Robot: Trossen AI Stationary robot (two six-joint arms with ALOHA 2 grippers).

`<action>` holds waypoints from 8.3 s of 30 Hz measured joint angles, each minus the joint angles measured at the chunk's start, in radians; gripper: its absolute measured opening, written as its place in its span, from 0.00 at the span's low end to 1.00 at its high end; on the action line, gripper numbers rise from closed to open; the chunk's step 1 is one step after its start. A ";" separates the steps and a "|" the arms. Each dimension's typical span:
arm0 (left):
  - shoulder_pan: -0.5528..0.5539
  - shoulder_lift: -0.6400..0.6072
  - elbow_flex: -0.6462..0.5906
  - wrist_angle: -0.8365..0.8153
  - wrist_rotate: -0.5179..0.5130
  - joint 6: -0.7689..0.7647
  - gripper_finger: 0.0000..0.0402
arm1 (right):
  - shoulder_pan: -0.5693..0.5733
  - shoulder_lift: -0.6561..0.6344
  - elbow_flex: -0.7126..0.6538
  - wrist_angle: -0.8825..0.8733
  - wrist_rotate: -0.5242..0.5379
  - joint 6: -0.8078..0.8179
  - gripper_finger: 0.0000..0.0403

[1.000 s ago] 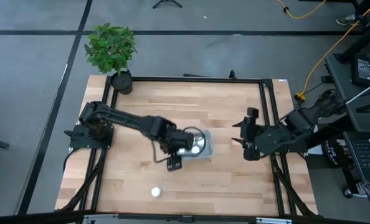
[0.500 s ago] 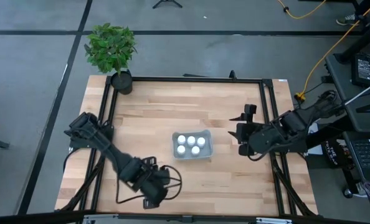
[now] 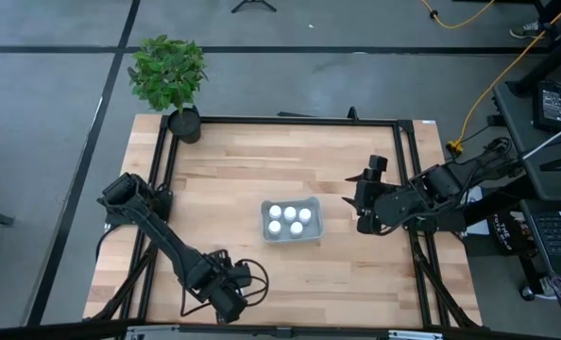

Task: Pick and place pill bottles into a basket
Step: Put the white medicine bottle into the gray bin, then return to Home Position

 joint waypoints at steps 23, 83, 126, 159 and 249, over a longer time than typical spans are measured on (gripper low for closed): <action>0.015 0.001 -0.287 0.447 0.045 -0.026 1.00 | 0.008 0.000 0.000 -0.002 -0.044 0.025 0.56; 0.511 0.001 0.264 0.061 0.061 0.690 0.37 | 0.007 0.001 0.000 -0.134 -0.052 0.103 0.56; 0.675 0.479 0.754 -0.051 0.246 1.101 0.37 | 0.054 -0.097 0.000 -0.251 -0.031 0.270 0.56; 0.655 0.602 0.747 -0.038 0.182 1.155 0.38 | 0.113 -0.097 0.000 -0.304 0.002 0.370 0.56; 0.869 -1.480 -1.361 1.353 0.222 0.773 0.72 | 0.316 -1.192 -0.614 0.533 0.013 -0.084 0.56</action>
